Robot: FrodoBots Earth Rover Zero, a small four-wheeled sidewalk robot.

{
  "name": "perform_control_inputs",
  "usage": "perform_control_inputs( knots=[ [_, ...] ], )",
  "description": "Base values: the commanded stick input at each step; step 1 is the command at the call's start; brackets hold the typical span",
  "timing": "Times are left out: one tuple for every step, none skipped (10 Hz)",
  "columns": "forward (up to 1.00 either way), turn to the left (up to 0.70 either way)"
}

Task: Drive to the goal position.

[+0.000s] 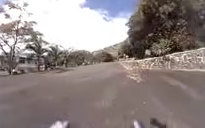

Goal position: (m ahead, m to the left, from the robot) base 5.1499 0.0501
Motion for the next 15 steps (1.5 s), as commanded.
perform_control_inputs(
  knots=[
    [0.85, 0.00],
    [0.85, 0.00],
    [0.85, 0.00],
    [0.85, 0.00],
    [0.85, 0.00],
    [0.85, 0.00],
    [0.85, 0.00],
    [0.85, 0.00],
    [0.85, 0.00],
    [0.85, 0.00],
    [0.85, -0.31],
    [0.85, -0.34],
    [0.85, -0.34],
    [0.85, -0.34],
    [0.85, -0.34]
  ],
)
